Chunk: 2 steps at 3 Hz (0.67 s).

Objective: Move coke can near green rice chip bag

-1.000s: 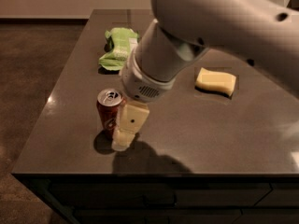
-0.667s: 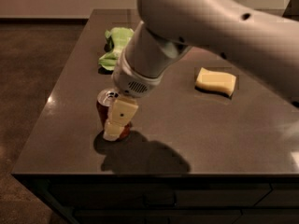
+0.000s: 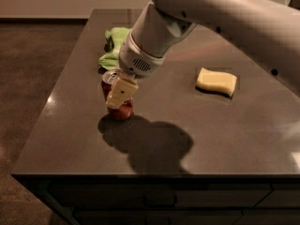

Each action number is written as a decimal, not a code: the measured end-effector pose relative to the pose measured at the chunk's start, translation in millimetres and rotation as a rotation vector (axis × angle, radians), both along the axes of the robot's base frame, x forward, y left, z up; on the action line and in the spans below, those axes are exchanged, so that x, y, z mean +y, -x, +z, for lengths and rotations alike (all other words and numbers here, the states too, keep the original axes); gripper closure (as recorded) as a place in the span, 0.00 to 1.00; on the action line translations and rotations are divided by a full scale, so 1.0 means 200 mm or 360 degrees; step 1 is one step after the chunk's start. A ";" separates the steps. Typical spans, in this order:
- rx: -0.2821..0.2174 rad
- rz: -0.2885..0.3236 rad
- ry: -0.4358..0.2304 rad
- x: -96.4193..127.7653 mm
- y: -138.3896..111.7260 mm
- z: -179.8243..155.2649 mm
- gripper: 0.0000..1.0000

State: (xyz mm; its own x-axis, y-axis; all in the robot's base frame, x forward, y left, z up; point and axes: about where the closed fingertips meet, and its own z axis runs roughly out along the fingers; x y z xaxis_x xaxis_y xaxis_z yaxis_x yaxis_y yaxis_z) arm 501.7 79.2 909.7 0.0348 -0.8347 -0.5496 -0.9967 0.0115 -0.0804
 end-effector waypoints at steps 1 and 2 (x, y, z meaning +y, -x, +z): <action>-0.0012 0.0001 -0.0049 -0.05 -0.12 0.09 0.82; -0.0085 -0.0061 -0.0104 -0.08 -0.33 0.20 1.00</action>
Offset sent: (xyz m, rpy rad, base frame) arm 0.1065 -0.0237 0.0578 0.0975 -0.1015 -0.0888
